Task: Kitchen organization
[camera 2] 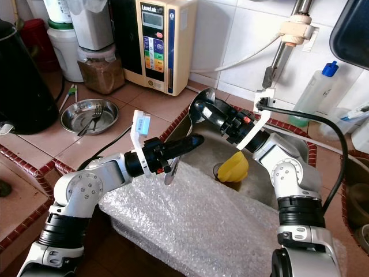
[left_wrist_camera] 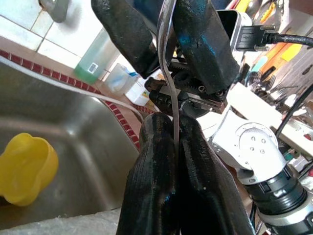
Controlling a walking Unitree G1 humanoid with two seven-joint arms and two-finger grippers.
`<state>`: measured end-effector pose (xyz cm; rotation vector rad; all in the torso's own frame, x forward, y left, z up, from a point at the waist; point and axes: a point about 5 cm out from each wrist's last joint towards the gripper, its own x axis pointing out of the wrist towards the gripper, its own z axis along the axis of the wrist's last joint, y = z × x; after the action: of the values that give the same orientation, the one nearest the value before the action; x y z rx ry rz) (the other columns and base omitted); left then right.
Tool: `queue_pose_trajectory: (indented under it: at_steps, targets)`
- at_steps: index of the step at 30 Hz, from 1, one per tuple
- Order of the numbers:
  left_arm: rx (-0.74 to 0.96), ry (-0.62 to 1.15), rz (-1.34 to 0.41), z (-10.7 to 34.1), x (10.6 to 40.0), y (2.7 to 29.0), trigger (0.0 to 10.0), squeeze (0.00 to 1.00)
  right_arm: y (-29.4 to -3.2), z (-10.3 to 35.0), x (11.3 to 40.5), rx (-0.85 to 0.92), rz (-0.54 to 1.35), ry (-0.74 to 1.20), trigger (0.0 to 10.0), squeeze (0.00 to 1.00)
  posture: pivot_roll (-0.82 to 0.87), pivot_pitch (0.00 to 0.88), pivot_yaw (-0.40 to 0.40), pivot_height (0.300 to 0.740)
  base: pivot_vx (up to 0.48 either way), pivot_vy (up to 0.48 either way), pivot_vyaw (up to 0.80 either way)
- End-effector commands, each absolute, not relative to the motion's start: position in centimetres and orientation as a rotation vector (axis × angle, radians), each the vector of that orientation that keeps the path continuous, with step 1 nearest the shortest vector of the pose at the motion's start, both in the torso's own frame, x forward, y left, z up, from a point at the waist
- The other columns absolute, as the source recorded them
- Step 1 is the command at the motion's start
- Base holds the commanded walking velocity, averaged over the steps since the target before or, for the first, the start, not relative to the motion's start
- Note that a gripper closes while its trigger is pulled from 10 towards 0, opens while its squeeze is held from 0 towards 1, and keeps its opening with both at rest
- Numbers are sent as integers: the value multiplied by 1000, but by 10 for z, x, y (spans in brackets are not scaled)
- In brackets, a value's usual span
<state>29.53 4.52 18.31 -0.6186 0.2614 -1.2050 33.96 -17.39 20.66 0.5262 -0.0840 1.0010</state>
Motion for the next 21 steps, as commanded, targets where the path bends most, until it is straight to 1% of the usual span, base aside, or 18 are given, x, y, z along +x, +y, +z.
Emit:
queue_pose_trajectory:
  at_steps: [1, 4, 8, 11, 17, 21]
  targets:
    - [-599, 257, -1277, 189, 288, 38, 0, 0, -182, 218, 340, 522, 1007, -105, 0, 0, -47, 12, -35, 740, 0, 0, 0]
    - [-603, 264, -1279, 188, 289, 38, 0, 0, -186, 222, 339, 540, 1051, -78, 0, 0, -53, 12, -31, 740, 0, 0, 0]
    - [-594, 284, -1291, 185, 288, 37, 0, 0, -186, 214, 331, 489, 1161, 43, 0, 0, -60, 9, -22, 740, 0, 0, 0]
    - [-591, 289, -1291, 185, 288, 36, 0, 0, -189, 211, 330, 457, 1182, 94, 0, 0, -61, 7, -17, 740, 0, 0, 0]
    - [-580, 304, -1295, 183, 288, 36, 0, 0, -187, 211, 330, 435, 1205, 126, 0, 0, -64, 8, -17, 740, 0, 0, 0]
    - [-577, 304, -1285, 182, 289, 36, 0, 0, -184, 211, 331, 448, 1185, 103, 0, 0, -58, 7, -18, 740, 0, 0, 0]
